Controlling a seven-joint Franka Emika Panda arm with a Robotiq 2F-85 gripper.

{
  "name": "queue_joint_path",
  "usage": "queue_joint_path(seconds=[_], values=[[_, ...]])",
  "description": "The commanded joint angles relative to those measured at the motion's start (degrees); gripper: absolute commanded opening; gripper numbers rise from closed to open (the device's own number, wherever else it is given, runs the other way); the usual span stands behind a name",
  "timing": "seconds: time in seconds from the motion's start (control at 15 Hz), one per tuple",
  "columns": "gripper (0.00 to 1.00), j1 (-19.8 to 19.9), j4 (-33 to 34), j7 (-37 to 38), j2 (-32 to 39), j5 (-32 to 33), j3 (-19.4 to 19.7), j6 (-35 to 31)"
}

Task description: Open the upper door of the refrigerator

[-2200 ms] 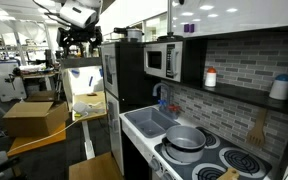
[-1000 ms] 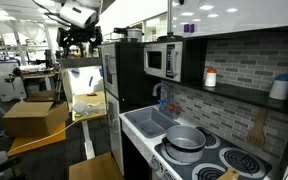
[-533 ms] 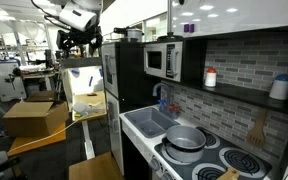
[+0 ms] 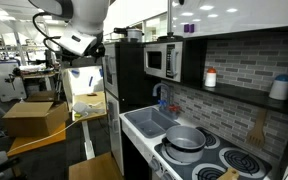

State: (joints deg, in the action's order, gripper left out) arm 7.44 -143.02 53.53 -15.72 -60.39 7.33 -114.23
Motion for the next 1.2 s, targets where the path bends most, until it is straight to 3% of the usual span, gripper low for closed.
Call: queue_joint_path(seconds=[0.0, 0.6, 1.13], values=[[1.0, -0.07, 0.54, -3.29, 2.16, -7.52, -1.23, -2.89], [1.0, -2.3, 0.62, -8.05, 6.25, -21.94, -4.78, -10.15], [1.0, -2.95, 1.06, -12.83, 8.64, -26.61, -5.05, -13.92]])
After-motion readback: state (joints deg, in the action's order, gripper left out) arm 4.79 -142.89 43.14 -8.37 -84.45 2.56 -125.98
